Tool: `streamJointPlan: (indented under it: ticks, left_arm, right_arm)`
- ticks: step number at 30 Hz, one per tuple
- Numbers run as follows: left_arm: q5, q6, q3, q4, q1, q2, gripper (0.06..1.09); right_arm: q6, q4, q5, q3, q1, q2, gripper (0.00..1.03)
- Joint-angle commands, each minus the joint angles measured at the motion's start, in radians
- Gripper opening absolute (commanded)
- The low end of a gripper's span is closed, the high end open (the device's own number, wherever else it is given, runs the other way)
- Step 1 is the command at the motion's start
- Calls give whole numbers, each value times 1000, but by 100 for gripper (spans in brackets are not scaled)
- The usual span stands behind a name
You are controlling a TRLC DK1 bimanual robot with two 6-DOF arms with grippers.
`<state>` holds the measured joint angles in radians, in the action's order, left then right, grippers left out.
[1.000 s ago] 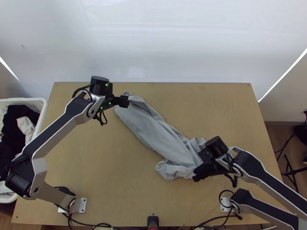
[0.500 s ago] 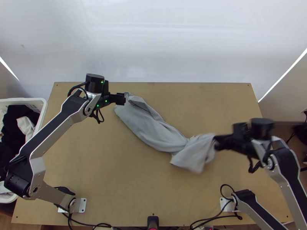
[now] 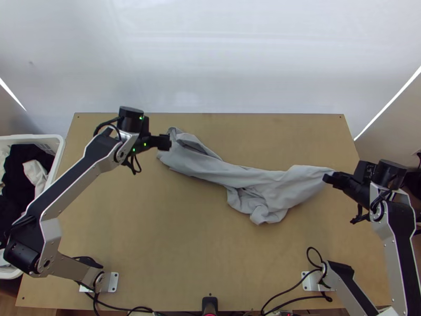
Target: Fold the t-shirt
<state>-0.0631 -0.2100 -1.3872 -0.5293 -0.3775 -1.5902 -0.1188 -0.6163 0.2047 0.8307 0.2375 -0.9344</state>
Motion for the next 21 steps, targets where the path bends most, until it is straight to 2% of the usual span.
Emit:
streamJointPlan:
  ticks: [1, 7, 12, 17, 21]
  left_arm:
    - [17, 34, 125, -20, -18, 12, 104]
    - [17, 173, 292, 89, -14, -36, 104]
    - [9, 308, 402, 247, 12, -63, 103]
    - [11, 412, 494, 502, 17, -22, 103]
    - [11, 609, 611, 706, -14, 44, 103]
  right_arm:
    - [-2, 55, -85, -45, 45, -11, 3]
    - [1, 44, -85, -59, 39, 11, 3]
    - [1, 32, -83, -54, 26, 17, 3]
    - [-8, 27, -83, -51, -9, 29, 3]
    - [-21, 27, -83, -50, -33, 29, 3]
